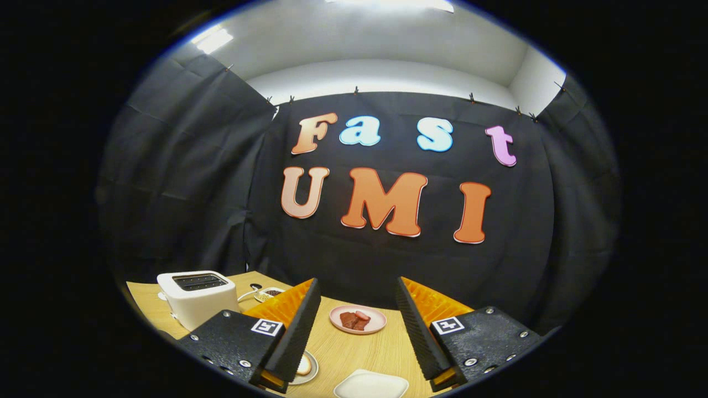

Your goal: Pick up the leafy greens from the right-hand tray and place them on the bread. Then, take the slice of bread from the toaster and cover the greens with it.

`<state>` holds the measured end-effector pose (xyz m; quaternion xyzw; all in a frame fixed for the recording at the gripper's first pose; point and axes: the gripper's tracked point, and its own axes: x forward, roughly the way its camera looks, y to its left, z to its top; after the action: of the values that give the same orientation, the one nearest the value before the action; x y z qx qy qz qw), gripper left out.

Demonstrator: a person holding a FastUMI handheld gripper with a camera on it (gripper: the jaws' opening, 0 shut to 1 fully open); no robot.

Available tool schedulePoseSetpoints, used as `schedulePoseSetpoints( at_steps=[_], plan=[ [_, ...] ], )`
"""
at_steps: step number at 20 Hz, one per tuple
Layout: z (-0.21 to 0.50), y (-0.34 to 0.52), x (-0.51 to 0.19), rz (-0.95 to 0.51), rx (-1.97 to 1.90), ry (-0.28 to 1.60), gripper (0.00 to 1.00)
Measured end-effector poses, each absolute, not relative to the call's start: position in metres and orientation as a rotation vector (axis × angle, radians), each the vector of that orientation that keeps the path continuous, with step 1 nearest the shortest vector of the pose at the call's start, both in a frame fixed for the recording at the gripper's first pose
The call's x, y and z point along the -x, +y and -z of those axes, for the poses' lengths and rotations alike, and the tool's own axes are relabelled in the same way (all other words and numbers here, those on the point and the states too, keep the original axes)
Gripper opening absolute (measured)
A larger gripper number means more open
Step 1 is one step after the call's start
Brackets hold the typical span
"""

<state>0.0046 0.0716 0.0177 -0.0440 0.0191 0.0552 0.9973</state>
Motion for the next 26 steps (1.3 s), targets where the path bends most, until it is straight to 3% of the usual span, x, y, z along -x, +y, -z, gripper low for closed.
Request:
schedulePoseSetpoints(
  at_steps=[10,26],
  plan=[
    [-0.017,0.066,0.008,-0.058,0.082,-0.058,0.92],
    [-0.027,0.08,0.016,-0.071,0.067,-0.046,0.92]
  ],
)
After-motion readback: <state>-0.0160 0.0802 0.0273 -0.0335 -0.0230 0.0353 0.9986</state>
